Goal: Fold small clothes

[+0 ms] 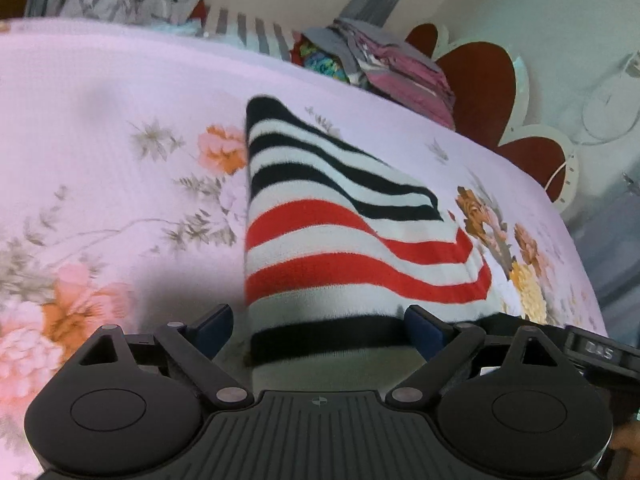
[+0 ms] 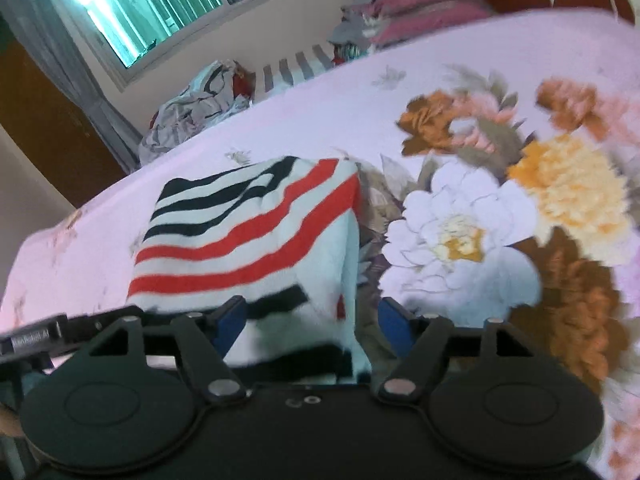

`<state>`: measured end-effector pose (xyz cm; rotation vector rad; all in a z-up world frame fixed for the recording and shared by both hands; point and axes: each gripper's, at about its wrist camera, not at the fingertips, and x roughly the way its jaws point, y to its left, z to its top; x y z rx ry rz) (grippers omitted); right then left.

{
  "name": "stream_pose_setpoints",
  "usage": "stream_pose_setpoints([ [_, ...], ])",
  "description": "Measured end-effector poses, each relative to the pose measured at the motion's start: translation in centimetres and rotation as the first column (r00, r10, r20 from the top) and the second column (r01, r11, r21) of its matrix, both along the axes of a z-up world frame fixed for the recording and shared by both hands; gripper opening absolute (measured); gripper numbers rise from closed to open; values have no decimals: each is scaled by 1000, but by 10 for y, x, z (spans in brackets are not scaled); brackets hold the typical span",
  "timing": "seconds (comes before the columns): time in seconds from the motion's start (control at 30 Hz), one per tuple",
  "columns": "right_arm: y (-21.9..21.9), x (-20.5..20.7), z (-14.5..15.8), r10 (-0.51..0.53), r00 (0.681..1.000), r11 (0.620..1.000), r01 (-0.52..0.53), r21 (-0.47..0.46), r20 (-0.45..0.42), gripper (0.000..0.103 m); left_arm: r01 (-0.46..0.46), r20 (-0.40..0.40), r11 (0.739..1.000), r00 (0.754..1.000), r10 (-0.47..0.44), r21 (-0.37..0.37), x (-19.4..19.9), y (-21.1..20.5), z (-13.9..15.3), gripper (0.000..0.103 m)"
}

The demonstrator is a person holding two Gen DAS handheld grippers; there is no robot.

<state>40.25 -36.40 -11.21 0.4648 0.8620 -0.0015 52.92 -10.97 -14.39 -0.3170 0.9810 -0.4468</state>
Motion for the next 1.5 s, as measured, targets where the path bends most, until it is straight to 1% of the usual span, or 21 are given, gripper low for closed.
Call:
stream_pose_setpoints([
  [0.1, -6, 15, -17, 23, 1000, 997, -22, 72, -18, 72, 29, -16, 999, 999, -29, -17, 9, -8, -10, 92],
  [0.13, -7, 19, -23, 39, 999, 994, -37, 100, -17, 72, 40, -19, 999, 999, -41, -19, 12, -12, -13, 92],
  [0.2, -7, 24, -29, 57, 998, 991, -56, 123, -1, 73, 51, -10, 999, 999, -51, -16, 14, -17, -16, 93],
  [0.3, 0, 30, -32, 89, 996, 988, -91, 122, 22, 71, 56, 3, 998, 998, -56, -6, 14, -25, -17, 93],
  [0.37, 9, 33, -30, 121, 992, 989, -123, 83, 21, 64, 57, 4, 998, 998, -57, 6, 14, -28, -15, 93],
  [0.4, 10, 34, -29, 130, 991, 988, -131, 84, 18, 59, 55, 2, 998, 998, -55, 10, 14, -29, -15, 91],
  [0.43, 9, 34, -28, 135, 991, 985, -136, 104, 19, 47, 53, 1, 999, 999, -53, 11, 14, -29, -13, 85],
  [0.47, 9, 33, -27, 138, 990, 984, -140, 107, 23, 42, 50, 3, 999, 999, -51, 13, 15, -29, -12, 81],
  [0.53, 10, 32, -26, 141, 989, 986, -143, 87, 33, 41, 49, 11, 999, 999, -49, 20, 14, -29, -10, 77],
  [0.6, 10, 30, -28, 124, 991, 987, -127, 97, 40, 40, 48, 23, 999, 999, -48, 26, 12, -28, -9, 74],
  [0.63, 11, 29, -27, 115, 993, 988, -118, 98, 41, 40, 50, 33, 998, 998, -51, 34, 11, -29, -8, 70],
  [0.7, 14, 26, -23, 112, 992, 990, -116, 86, 51, 38, 57, 61, 997, 996, -61, 56, 6, -31, -2, 66],
  [0.77, 16, 23, -18, 110, 992, 990, -115, 81, 63, 37, 60, 73, 997, 995, -64, 56, 4, -29, 3, 61],
  [0.87, 19, 22, -10, 103, 992, 990, -110, 93, 76, 37, 73, 84, 996, 993, -77, 50, 2, -24, 12, 58],
  [0.97, 30, 21, 2, 116, 989, 988, -125, 96, 95, 37, 79, 110, 995, 990, -85, 58, -5, -17, 24, 57],
  [1.07, 49, 19, 12, 132, 986, 985, -142, 93, 106, 37, 72, 125, 996, 989, -78, 52, -10, 1, 36, 57],
  [1.17, 74, 17, 22, 140, 982, 983, -153, 100, 123, 36, 60, 144, 997, 987, -67, 51, -16, 29, 46, 57],
  [1.33, 136, 20, 40, 159, 976, 981, -174, 89, 150, 37, 38, 172, 998, 984, -44, 40, -21, 96, 62, 57],
  [1.5, 215, 23, 46, 151, 975, 982, -167, 86, 165, 37, 36, 185, 999, 982, -40, 23, -19, 185, 64, 57],
])
